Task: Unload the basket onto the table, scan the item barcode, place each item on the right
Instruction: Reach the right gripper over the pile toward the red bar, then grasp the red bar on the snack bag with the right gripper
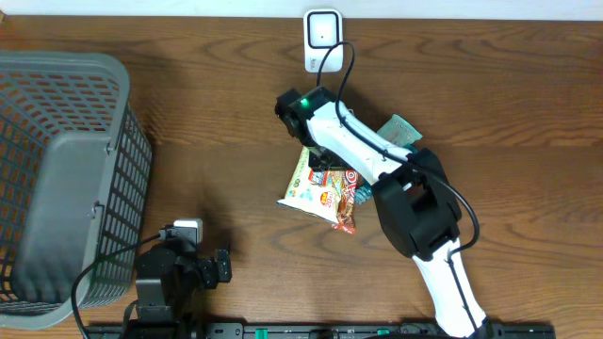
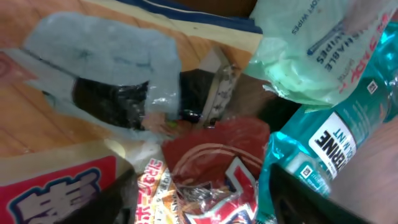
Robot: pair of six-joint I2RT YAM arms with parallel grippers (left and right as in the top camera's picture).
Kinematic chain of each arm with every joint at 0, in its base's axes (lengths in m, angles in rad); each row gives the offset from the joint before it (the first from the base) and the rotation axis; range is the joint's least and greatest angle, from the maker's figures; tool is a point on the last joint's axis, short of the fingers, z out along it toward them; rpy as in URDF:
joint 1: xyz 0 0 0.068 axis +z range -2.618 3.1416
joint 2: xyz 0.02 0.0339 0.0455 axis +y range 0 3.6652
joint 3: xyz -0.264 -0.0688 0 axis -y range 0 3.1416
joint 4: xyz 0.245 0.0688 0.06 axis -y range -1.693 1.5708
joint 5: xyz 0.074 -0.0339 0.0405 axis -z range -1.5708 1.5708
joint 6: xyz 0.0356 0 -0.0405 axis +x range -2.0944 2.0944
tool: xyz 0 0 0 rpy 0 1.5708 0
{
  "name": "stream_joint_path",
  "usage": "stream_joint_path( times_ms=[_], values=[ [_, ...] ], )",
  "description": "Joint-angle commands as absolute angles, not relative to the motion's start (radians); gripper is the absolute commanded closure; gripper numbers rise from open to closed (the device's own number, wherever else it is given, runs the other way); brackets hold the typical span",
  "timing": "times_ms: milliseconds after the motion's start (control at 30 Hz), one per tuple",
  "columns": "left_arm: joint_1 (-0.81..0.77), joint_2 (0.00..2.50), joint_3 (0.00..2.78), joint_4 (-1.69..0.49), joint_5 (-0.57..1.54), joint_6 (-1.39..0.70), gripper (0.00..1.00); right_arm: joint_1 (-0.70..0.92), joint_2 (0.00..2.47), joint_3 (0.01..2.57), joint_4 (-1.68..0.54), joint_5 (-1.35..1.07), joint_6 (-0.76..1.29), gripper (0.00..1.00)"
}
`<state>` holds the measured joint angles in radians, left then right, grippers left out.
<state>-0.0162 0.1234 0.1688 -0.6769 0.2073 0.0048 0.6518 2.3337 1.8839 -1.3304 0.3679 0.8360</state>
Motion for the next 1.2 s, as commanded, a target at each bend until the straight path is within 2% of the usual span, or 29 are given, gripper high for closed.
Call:
stream_joint_path(
  times_ms=[0,167,233,400,567,667,833,1000,1167],
  values=[
    [-0.017,0.122,0.163,-0.69,0.208,0.015,0.02,0.651,2.352,1.811,-1.336,0.391,0.937,0.5],
    [-0.017,0.122,0.163,-0.69,0.208,0.015,0.02,0.652,2.352,1.804,-1.339,0.392,0.965,0.61],
    [-0.017,0.122,0.163,-0.69,0.208,0.015,0.02,0.652,2.352,1.804,-1.34,0.392,0.965,0.69],
    [-0.017,0.122,0.163,-0.69,0.208,0.015,0.02,0.652,2.35,1.811,-1.351,0.39,0.927,0.99],
    [-0.017,0.122,0.163,-0.69,0.208,0.015,0.02,0.649,2.344,1.922,-1.48,0.387,0.882,0.99],
    [-0.017,0.122,0.163,-0.69,0.208,0.015,0.02,0.645,2.322,2.021,-1.535,0.345,0.779,0.99],
    [-0.017,0.122,0.163,-0.689,0.208,0.015,0.02,0.627,2.271,2.128,-1.504,-0.032,0.356,0.99],
    [-0.017,0.122,0.163,-0.69,0.208,0.015,0.02,0.588,2.257,2.131,-1.506,-0.461,-0.083,0.99],
    [-0.017,0.122,0.163,-0.69,0.208,0.015,0.02,0.547,2.261,2.091,-1.517,-0.686,-0.385,0.99]
  ],
)
